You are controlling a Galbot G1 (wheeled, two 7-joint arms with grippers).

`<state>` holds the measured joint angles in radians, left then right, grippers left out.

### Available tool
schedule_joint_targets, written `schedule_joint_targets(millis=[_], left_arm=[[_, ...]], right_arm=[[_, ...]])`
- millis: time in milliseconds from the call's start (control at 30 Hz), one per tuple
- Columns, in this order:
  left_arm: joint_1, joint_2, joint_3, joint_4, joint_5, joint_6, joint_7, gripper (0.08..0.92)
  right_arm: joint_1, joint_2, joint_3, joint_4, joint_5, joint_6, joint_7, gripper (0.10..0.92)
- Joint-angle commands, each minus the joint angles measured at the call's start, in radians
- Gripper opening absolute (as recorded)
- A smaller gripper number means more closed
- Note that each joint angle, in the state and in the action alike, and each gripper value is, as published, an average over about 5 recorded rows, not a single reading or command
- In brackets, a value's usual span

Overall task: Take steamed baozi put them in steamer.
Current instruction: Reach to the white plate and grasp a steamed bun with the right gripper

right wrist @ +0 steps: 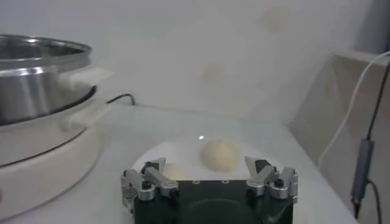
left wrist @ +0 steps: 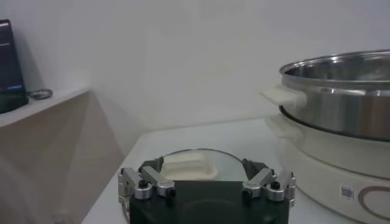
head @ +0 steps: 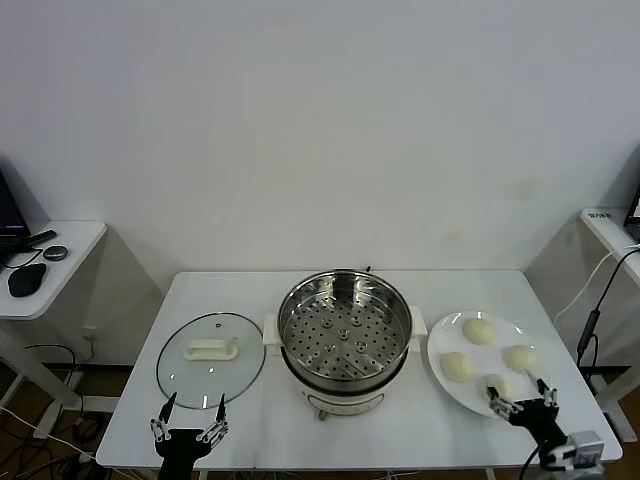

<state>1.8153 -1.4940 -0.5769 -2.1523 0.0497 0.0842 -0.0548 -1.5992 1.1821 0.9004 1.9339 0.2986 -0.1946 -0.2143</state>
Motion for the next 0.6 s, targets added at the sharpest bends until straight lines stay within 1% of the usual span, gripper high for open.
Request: schedule_joint_targets(millis=[33,100,200,300,467,533,600], left_arm=[[-0.006,0.003,0.002,0.002,-0.001,0.0,-0.001,0.823],[-0.007,0.003,0.002,0.001,-0.001,0.0,-0.002,0.823],[-0.008,0.004,0.0,-0.003,-0.003,0.001,-0.002,0.823],[-0.014,0.003,-0.006,-0.001,-0.012,0.002,-0.001,0.823],[-0.03,-0.003,-0.005,0.017,-0.018,0.003,-0.005,0.823],[-0.03,-0.007,-0.003,0.013,-0.019,0.002,-0.006,0.823],[-0.03,-0.011,-0.004,0.009,-0.02,0.002,-0.006,0.823]], right_arm=[[0.188,-0.143,0.065,-0.015,-0.05,-0.106,-0.035,0.823],[0.24,-0.218,0.061,-0.039,-0.089,-0.135,-0.085,0.823],[0.353,-0.368,0.021,-0.118,-0.239,-0.168,-0.231,0.823],[0.475,-0.49,-0.046,-0.214,-0.396,-0.161,-0.414,0.823],[0.743,-0.617,-0.246,-0.362,-0.667,-0.077,-0.767,0.823],[0.86,-0.657,-0.372,-0.422,-0.738,-0.038,-0.856,0.823],[0.992,-0.695,-0.544,-0.478,-0.769,0.0,-0.915,0.823]])
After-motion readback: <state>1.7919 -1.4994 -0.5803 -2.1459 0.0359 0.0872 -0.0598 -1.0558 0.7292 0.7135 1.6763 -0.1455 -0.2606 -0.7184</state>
